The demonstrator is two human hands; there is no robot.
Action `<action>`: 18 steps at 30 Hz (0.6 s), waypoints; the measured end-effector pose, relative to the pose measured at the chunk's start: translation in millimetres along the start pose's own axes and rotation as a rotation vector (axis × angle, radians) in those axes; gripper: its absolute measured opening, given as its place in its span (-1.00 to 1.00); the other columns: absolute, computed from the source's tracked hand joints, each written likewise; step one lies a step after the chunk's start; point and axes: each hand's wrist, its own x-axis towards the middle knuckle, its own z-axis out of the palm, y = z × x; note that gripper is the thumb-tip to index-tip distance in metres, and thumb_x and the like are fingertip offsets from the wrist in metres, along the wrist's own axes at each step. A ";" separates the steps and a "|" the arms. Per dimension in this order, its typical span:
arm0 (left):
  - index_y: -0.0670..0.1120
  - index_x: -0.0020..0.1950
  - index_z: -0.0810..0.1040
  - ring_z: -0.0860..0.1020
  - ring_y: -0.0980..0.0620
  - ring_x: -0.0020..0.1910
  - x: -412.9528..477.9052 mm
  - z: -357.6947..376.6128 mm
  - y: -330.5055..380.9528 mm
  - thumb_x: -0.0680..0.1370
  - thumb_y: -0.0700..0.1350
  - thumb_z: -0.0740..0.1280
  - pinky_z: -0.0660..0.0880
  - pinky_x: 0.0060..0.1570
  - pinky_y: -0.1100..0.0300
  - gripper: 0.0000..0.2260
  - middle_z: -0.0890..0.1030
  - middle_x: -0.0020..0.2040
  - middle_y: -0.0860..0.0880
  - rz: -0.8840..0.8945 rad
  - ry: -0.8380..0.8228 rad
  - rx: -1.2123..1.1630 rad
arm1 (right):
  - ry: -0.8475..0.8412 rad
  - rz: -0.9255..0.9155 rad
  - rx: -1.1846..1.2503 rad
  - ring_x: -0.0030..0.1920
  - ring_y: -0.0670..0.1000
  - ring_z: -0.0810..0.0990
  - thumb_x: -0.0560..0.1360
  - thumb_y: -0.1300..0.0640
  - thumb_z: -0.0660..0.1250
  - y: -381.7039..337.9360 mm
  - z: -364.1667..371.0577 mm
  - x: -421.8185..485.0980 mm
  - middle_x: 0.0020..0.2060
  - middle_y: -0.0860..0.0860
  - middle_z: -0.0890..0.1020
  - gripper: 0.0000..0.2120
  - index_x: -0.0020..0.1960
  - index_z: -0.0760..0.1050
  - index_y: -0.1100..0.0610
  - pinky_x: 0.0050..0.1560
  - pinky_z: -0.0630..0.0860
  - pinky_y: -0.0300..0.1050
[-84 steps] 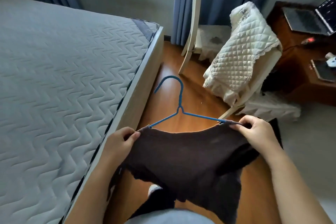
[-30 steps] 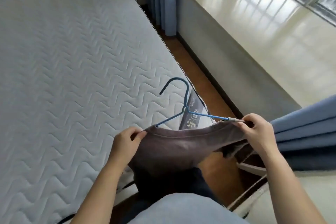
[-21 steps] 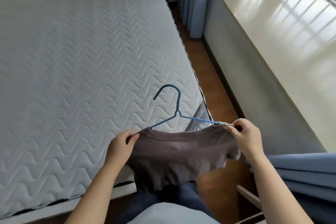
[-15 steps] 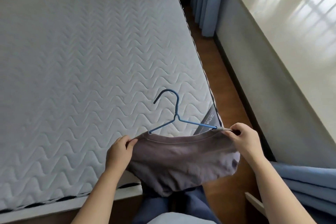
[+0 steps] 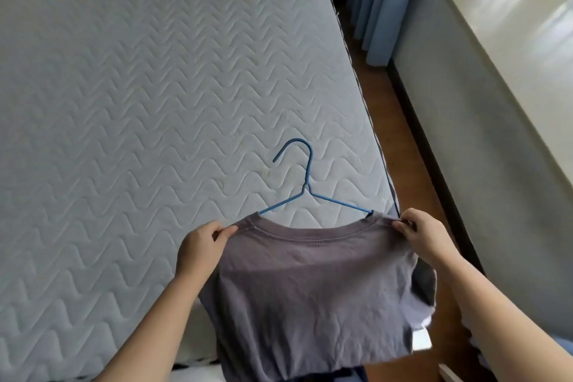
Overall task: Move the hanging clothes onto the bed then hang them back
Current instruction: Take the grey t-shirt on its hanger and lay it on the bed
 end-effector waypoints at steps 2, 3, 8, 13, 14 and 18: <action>-0.14 -0.23 0.54 0.56 -0.18 -0.12 38.5 7.2 10.3 0.49 0.10 0.30 0.36 -0.23 0.15 -0.69 0.65 -0.17 -0.16 0.010 -0.066 0.047 | 0.005 0.034 -0.007 -0.24 0.10 0.45 0.48 0.13 0.34 -1.2 0.6 31.4 -0.30 0.09 0.52 -0.81 -0.28 0.41 0.14 -0.24 0.30 -0.09; -0.10 -0.27 0.50 0.55 -0.16 -0.12 57.8 11.9 16.2 0.49 0.12 0.28 0.34 -0.23 0.16 -0.69 0.65 -0.16 -0.15 0.020 -0.093 0.087 | 0.004 0.058 -0.017 -0.23 0.10 0.45 0.48 0.12 0.33 -1.0 1.0 47.4 -0.29 0.09 0.52 -0.81 -0.27 0.41 0.14 -0.24 0.28 -0.10; -0.09 -0.36 0.39 0.49 -0.12 -0.21 152.6 37.6 39.3 0.51 0.22 0.19 0.31 -0.28 0.17 -0.57 0.57 -0.28 -0.09 0.073 -0.108 0.296 | 0.027 0.112 -0.069 -0.23 0.09 0.45 0.51 0.03 0.29 -3.6 6.3 129.9 -0.30 0.04 0.49 -0.78 -0.28 0.38 0.06 -0.25 0.30 -0.11; -0.14 -0.29 0.44 0.51 -0.18 -0.17 239.6 71.9 39.6 0.53 0.17 0.19 0.36 -0.26 0.12 -0.60 0.59 -0.22 -0.16 0.077 -0.032 0.252 | 0.102 0.085 -0.097 -0.20 0.12 0.44 0.52 0.02 0.27 -17.9 19.7 221.3 -0.26 0.07 0.50 -0.79 -0.20 0.40 0.13 -0.25 0.31 -0.10; -0.16 -0.23 0.47 0.54 -0.21 -0.10 257.5 81.4 37.4 0.54 0.15 0.19 0.37 -0.23 0.11 -0.62 0.62 -0.14 -0.20 0.078 -0.020 0.244 | 0.104 0.070 -0.102 -0.20 0.12 0.44 0.52 0.05 0.26 -18.9 24.9 239.5 -0.24 0.08 0.50 -0.81 -0.19 0.39 0.13 -0.24 0.31 -0.10; -0.22 -0.04 0.51 0.54 -0.25 0.05 326.2 118.9 29.7 0.57 0.07 0.16 0.44 -0.03 0.03 -0.64 0.61 0.05 -0.26 0.037 -0.018 0.216 | 0.090 0.040 -0.101 -0.09 0.18 0.49 0.54 0.15 0.21 -14.9 51.9 310.3 -0.15 0.14 0.51 -0.87 -0.18 0.35 0.11 -0.19 0.29 -0.11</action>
